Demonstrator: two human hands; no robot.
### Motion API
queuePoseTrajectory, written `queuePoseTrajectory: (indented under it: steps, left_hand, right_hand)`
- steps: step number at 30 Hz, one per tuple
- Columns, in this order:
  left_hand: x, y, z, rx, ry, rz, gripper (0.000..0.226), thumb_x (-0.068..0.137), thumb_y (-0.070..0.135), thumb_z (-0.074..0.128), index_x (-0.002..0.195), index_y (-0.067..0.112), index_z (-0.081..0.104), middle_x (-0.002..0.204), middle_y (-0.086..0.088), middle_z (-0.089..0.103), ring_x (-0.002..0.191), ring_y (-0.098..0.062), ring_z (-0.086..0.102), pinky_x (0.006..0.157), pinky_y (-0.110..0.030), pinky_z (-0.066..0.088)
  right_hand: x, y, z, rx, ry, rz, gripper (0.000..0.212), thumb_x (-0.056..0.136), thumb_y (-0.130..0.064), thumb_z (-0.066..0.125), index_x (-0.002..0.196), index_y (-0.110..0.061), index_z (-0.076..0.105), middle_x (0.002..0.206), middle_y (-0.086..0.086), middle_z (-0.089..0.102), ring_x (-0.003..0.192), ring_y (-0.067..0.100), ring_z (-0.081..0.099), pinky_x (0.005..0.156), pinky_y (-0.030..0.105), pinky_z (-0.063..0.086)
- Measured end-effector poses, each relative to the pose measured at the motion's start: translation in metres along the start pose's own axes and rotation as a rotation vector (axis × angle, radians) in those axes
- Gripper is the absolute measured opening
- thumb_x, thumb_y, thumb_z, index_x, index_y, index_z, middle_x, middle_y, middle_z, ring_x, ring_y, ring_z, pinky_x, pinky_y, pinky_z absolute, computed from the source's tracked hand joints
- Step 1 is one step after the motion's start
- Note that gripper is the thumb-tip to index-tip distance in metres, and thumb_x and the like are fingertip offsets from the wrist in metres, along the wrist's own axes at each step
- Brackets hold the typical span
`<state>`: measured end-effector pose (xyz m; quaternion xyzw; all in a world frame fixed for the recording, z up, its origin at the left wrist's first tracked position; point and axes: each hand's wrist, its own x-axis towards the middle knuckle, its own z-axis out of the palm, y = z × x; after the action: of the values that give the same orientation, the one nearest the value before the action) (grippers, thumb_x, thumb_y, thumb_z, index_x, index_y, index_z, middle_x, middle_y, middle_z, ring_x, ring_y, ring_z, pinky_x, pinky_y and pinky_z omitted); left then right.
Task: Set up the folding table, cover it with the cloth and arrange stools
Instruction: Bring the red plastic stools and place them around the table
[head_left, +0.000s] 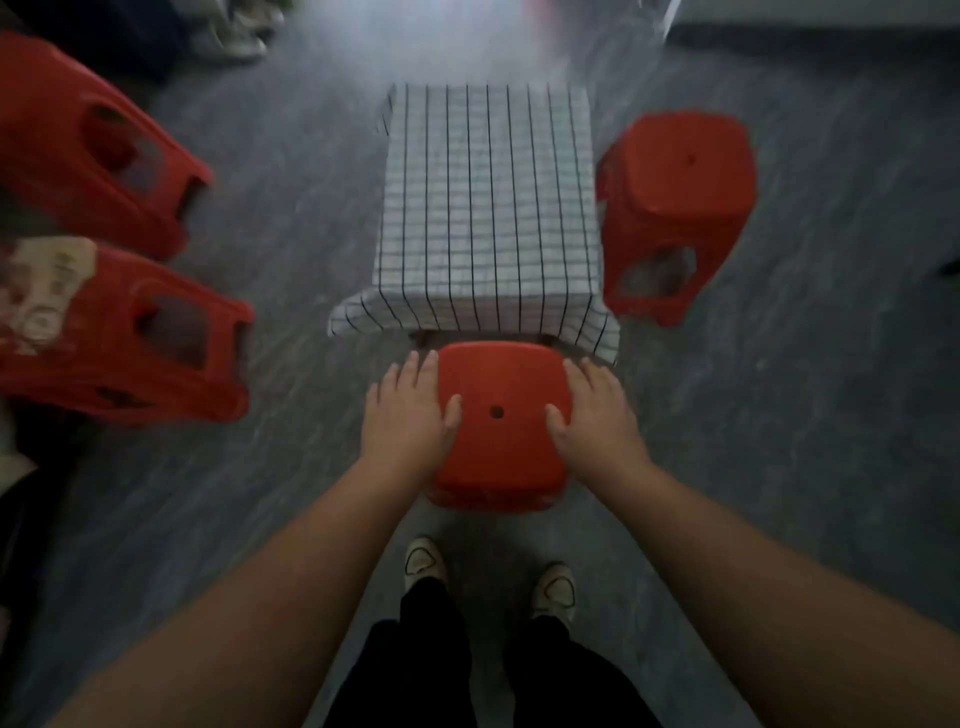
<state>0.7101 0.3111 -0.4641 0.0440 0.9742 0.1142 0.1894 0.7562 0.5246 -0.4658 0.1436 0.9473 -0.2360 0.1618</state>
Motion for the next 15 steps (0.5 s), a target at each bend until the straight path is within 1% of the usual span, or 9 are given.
queuePoseTrajectory:
  steps: [2,4,6,8,9,10,12,13,15]
  left_hand:
    - [-0.037,0.01,-0.048,-0.006,0.053,-0.004,0.068,0.099,0.051,0.035,0.157,0.019,0.018,0.164,-0.008,0.021,0.15,-0.03,0.018,0.12,-0.051,0.019]
    - [-0.078,0.018,-0.083,-0.014,0.111,0.003,0.067,0.098,0.05,0.037,0.155,0.018,0.025,0.161,-0.009,0.027,0.149,-0.031,0.021,0.119,-0.051,0.022]
    - [-0.117,0.021,-0.109,-0.012,0.146,0.008,0.068,0.096,0.053,0.037,0.152,0.016,0.032,0.158,-0.011,0.034,0.146,-0.031,0.027,0.118,-0.051,0.025]
    - [-0.153,0.022,-0.129,0.002,0.167,0.018,0.076,0.09,0.061,0.027,0.15,0.015,0.035,0.155,-0.013,0.039,0.144,-0.031,0.03,0.117,-0.05,0.027]
    - [-0.169,0.022,-0.138,0.011,0.188,0.024,0.078,0.088,0.062,0.024,0.15,0.015,0.035,0.155,-0.013,0.039,0.144,-0.03,0.03,0.117,-0.05,0.027]
    - [-0.184,0.022,-0.146,0.018,0.209,0.02,0.076,0.09,0.061,0.027,0.151,0.015,0.035,0.156,-0.012,0.036,0.145,-0.03,0.029,0.118,-0.049,0.026]
    - [-0.21,0.017,-0.163,0.033,0.244,-0.004,0.069,0.095,0.055,0.039,0.153,0.018,0.031,0.16,-0.01,0.029,0.147,-0.03,0.024,0.119,-0.049,0.024]
    - [-0.222,0.013,-0.171,0.037,0.263,-0.021,0.068,0.096,0.053,0.041,0.153,0.019,0.03,0.161,-0.009,0.027,0.148,-0.03,0.023,0.119,-0.048,0.024]
    - [-0.242,0.0,-0.185,0.032,0.301,-0.054,0.07,0.096,0.056,0.036,0.154,0.019,0.028,0.162,-0.008,0.027,0.149,-0.029,0.022,0.12,-0.046,0.023]
  right_hand:
    - [-0.034,-0.021,-0.046,-0.02,0.037,-0.079,0.067,0.097,-0.042,0.046,0.156,-0.018,0.025,0.162,0.007,0.024,0.15,0.026,0.015,0.122,0.047,0.019]
    - [-0.07,-0.035,-0.083,-0.043,0.075,-0.141,0.067,0.097,-0.042,0.047,0.155,-0.017,0.026,0.161,0.007,0.026,0.15,0.027,0.017,0.121,0.047,0.021]
    - [-0.103,-0.046,-0.109,-0.053,0.102,-0.188,0.068,0.096,-0.042,0.048,0.155,-0.017,0.026,0.161,0.008,0.026,0.15,0.027,0.015,0.121,0.049,0.021]
    - [-0.135,-0.056,-0.127,-0.075,0.109,-0.264,0.069,0.096,-0.043,0.048,0.156,-0.018,0.024,0.162,0.009,0.025,0.151,0.028,0.013,0.122,0.048,0.019]
    - [-0.148,-0.062,-0.135,-0.088,0.118,-0.304,0.069,0.097,-0.043,0.047,0.156,-0.018,0.024,0.162,0.009,0.024,0.151,0.028,0.013,0.123,0.046,0.016]
    - [-0.16,-0.068,-0.143,-0.1,0.129,-0.33,0.069,0.097,-0.044,0.046,0.156,-0.018,0.024,0.162,0.009,0.024,0.151,0.028,0.013,0.123,0.045,0.014]
    - [-0.182,-0.085,-0.156,-0.123,0.153,-0.371,0.07,0.096,-0.05,0.038,0.156,-0.018,0.024,0.162,0.01,0.024,0.151,0.028,0.013,0.124,0.045,0.013]
    - [-0.193,-0.095,-0.161,-0.14,0.171,-0.392,0.073,0.093,-0.054,0.03,0.156,-0.018,0.025,0.162,0.01,0.024,0.151,0.029,0.013,0.123,0.046,0.014]
    - [-0.212,-0.117,-0.165,-0.149,0.216,-0.451,0.079,0.087,-0.057,0.02,0.155,-0.018,0.027,0.162,0.01,0.027,0.151,0.029,0.015,0.123,0.048,0.015]
